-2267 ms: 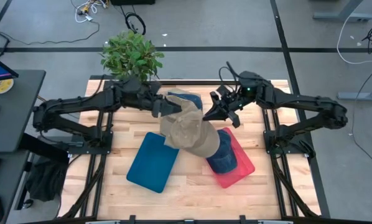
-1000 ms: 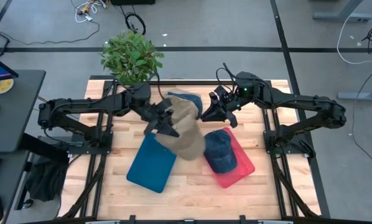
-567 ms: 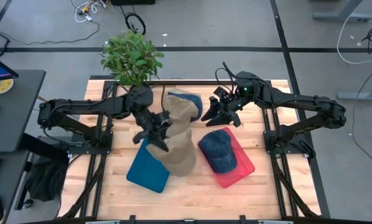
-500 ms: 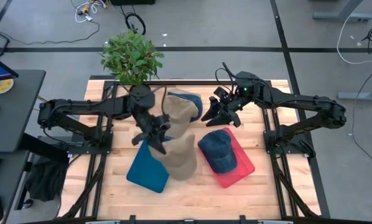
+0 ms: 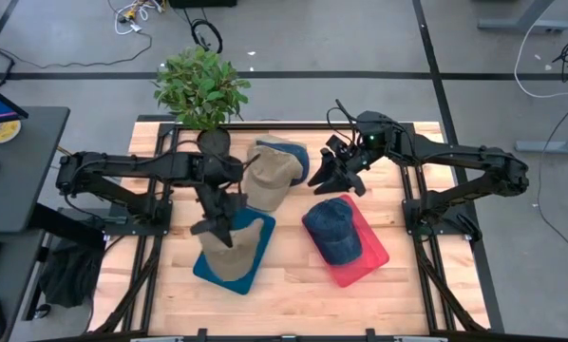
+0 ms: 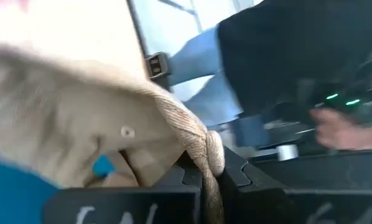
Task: Pick & Place hat
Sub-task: Put the brown cap into the blue bin
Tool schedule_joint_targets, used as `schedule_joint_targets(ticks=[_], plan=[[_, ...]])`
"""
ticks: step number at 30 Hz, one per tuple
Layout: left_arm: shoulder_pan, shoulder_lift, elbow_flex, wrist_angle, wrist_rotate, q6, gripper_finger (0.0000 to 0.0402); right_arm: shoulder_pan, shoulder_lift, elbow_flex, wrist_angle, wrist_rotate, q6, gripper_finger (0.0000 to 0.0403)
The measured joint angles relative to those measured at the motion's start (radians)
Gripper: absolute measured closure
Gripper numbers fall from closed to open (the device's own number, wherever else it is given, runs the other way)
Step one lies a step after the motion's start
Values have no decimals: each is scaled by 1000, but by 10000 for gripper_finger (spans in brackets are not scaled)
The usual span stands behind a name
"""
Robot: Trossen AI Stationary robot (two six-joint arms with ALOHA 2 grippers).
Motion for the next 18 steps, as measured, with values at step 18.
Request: schedule_joint_targets(ticks=[18], plan=[[-4, 2, 0, -255, -148, 335, 389, 0, 0, 0, -2, 113, -17, 206]])
